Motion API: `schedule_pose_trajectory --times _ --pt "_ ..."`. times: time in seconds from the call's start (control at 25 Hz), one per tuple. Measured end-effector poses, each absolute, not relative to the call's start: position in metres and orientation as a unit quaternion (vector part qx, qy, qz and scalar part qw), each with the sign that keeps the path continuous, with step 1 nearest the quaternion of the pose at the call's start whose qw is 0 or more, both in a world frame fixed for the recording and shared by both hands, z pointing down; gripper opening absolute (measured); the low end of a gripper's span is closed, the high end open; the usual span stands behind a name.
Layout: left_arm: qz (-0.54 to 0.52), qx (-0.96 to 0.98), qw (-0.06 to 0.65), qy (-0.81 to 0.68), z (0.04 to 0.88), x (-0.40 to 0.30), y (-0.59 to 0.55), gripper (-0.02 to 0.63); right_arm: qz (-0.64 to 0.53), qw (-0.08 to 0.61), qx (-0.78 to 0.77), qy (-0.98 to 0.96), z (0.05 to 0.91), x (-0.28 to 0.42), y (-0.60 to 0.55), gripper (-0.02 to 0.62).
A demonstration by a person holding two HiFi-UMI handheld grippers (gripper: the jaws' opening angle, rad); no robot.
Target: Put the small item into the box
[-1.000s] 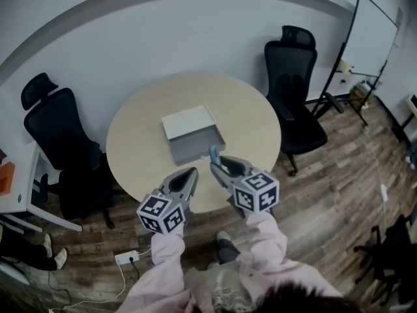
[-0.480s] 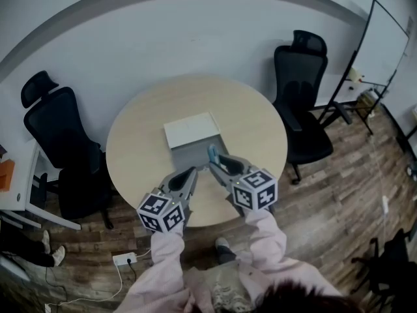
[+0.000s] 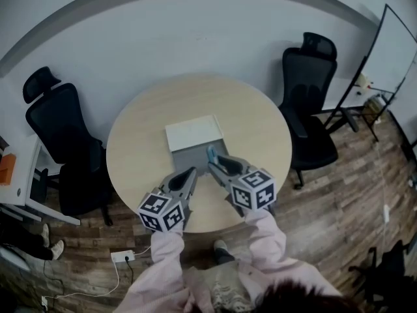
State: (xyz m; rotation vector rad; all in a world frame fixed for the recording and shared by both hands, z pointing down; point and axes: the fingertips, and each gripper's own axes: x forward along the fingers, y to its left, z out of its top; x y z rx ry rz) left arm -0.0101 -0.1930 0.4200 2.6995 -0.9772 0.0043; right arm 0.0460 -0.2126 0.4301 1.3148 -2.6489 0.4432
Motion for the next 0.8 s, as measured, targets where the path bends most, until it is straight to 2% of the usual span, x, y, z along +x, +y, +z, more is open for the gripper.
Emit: schedule_pose_trajectory --times 0.8 --pt "0.005 0.912 0.166 -0.376 0.445 -0.007 -0.239 0.009 0.169 0.114 0.39 -0.898 0.458 0.043 -0.266 0.129"
